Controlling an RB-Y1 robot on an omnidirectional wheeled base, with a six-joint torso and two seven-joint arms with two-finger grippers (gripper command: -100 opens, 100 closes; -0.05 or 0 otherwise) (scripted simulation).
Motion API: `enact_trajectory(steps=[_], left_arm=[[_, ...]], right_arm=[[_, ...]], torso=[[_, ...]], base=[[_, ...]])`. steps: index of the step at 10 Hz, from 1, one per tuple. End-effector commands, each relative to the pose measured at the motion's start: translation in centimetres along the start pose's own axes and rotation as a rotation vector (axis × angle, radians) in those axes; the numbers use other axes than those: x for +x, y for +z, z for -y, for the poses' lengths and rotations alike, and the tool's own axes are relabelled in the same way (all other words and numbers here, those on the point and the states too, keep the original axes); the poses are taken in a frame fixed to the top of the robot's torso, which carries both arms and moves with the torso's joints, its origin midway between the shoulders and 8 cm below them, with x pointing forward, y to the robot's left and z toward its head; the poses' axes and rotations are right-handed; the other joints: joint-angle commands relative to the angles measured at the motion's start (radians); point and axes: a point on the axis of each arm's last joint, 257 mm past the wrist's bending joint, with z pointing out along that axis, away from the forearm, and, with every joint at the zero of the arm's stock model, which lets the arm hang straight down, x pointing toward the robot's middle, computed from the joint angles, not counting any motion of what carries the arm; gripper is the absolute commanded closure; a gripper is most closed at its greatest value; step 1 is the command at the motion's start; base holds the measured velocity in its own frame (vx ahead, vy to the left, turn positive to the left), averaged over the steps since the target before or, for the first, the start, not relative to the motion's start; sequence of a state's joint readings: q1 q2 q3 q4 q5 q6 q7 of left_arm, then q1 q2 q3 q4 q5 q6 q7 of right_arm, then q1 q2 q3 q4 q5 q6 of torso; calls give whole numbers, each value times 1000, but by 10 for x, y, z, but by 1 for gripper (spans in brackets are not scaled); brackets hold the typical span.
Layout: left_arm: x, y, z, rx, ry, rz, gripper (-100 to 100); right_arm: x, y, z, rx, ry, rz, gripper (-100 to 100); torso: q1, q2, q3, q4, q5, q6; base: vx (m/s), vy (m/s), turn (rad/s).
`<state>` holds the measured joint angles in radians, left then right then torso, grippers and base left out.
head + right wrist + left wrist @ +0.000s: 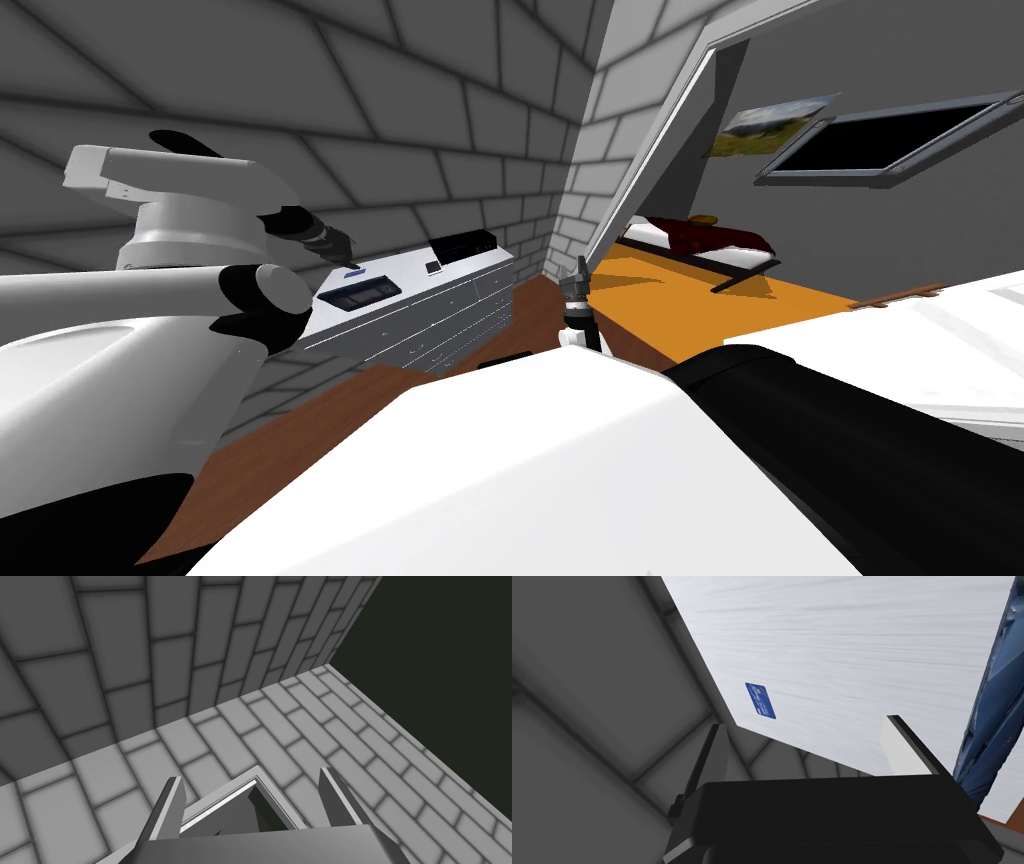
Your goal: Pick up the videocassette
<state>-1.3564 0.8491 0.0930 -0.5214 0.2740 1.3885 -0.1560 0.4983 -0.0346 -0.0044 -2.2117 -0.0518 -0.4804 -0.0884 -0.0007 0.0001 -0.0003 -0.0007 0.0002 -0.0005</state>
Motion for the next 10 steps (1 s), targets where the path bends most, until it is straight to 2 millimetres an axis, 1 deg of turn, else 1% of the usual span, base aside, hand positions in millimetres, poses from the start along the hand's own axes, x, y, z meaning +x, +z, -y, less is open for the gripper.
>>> enact_trajectory(steps=[1, 3, 4, 5, 6, 7, 8, 9, 10], left_arm=[[-6, -4, -15, -60, -21, -15, -100], [-4, -4, -22, -90, -21, -20, -100], [-8, -13, -30, -129, -31, -33, -100], [-7, -10, -38, -158, -36, -38, -100], [-10, -14, -51, -209, -48, -54, -100], [-9, -12, -59, -235, -52, -59, -100], [-9, -12, -59, -235, -52, -59, -100], [-9, -15, -77, -299, -64, -77, -100], [-9, -15, -77, -301, -64, -77, -100]], right_arm=[[0, 0, 0, 0, 0, 0, 0], [0, 0, 0, 0, 0, 0, 0], [0, 0, 0, 0, 0, 0, 0], [0, 0, 0, 0, 0, 0, 0], [0, 0, 0, 0, 0, 0, 0], [0, 0, 0, 0, 0, 0, 0], [0, 0, 0, 0, 0, 0, 0], [0, 0, 0, 0, 0, 0, 0], [0, 0, 0, 0, 0, 0, 0]], torso=[[0, 0, 0, 0, 0, 0], [0, 0, 0, 0, 0, 0], [0, 0, 0, 0, 0, 0], [0, 0, 0, 0, 0, -1], [0, -1, 0, 0, 0, 0], [0, -1, -1, 0, 0, -1], [0, -2, -1, 0, 0, 0], [1, -1, -1, 0, 0, 0], [1, -2, -1, 0, 0, 0]], base=[[10, -20, 85], [15, -20, 27], [18, -21, 80], [23, -27, 58], [37, -29, 78], [35, -19, 44], [14, -5, -9], [35, -10, 61], [36, -10, 52]])
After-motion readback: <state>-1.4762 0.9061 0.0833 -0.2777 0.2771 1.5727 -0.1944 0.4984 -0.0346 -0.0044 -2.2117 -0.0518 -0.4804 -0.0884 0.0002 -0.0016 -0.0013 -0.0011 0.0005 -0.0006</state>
